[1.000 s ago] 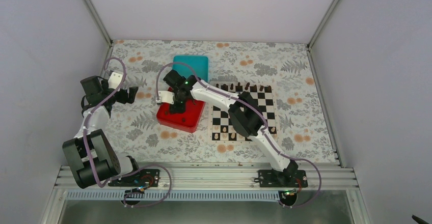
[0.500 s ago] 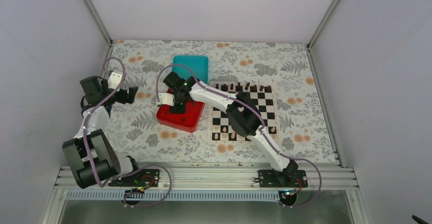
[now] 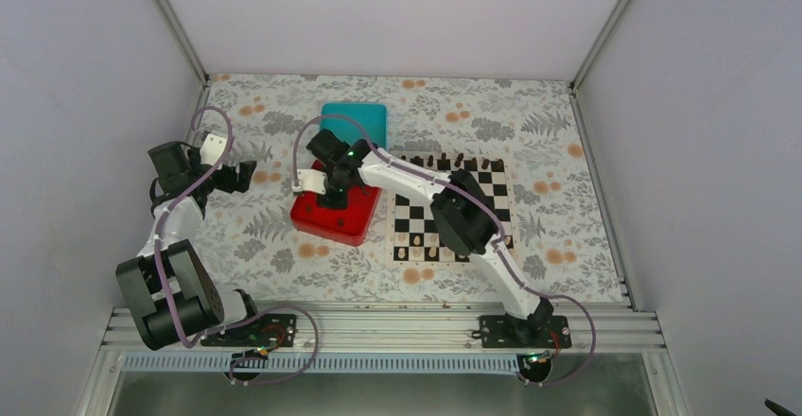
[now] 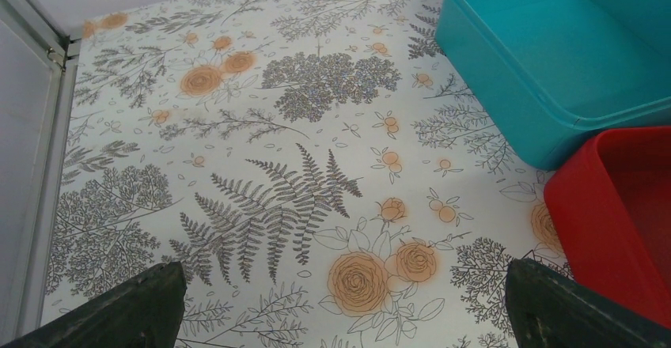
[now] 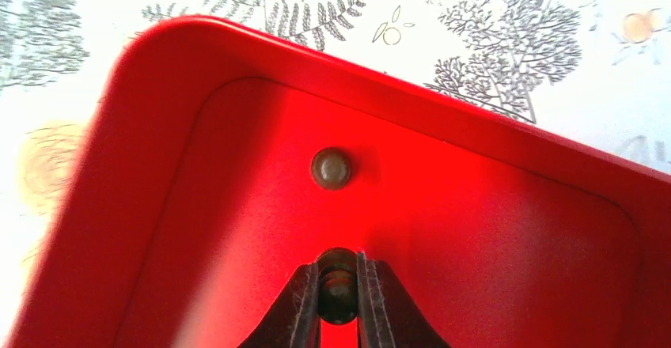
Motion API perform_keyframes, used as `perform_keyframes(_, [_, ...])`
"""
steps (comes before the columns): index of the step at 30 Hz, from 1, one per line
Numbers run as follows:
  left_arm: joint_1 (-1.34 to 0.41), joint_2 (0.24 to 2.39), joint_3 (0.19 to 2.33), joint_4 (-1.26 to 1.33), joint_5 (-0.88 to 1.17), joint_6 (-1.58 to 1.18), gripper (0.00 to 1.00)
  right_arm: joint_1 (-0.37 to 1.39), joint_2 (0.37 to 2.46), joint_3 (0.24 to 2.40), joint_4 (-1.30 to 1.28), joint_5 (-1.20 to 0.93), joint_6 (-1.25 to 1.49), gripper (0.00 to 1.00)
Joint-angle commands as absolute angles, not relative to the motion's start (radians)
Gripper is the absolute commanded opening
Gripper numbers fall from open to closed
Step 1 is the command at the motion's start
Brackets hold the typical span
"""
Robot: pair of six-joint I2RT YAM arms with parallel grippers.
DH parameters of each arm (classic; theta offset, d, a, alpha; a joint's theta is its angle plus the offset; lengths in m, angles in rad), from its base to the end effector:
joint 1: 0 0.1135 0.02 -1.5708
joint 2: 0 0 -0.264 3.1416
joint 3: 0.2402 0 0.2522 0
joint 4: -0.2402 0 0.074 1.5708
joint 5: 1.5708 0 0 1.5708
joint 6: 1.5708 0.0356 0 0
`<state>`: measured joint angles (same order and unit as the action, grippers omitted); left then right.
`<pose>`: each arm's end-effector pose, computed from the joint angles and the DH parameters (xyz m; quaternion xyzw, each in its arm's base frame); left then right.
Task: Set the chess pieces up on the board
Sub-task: Pick up the chess piece from the storage box.
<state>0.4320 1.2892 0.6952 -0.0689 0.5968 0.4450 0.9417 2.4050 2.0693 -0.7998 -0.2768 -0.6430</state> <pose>0.2488 0.0927 0.2161 0.1345 0.8581 -0.0613 0.4917 0.2936 0.4199 0.1686 -0.7095 0.6578 0.1650 0.1914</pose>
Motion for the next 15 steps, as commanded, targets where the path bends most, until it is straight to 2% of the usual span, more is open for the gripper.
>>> perform_keyframes(1, [0.44, 1.28, 0.709, -0.058, 0.627, 0.46, 1.0, 0.931, 2.249, 2.016, -0.783, -0.281, -0.617, 0.05])
perform_keyframes(8, [0.44, 1.284, 0.713, -0.058, 0.622, 0.459, 1.0, 0.819, 2.038, 1.913, -0.836, -0.3, -0.577, 0.04])
perform_keyframes(15, [0.44, 1.291, 0.714, -0.056, 0.613, 0.459, 1.0, 0.572, 1.81, 1.63, -0.802, -0.292, -0.554, 0.04])
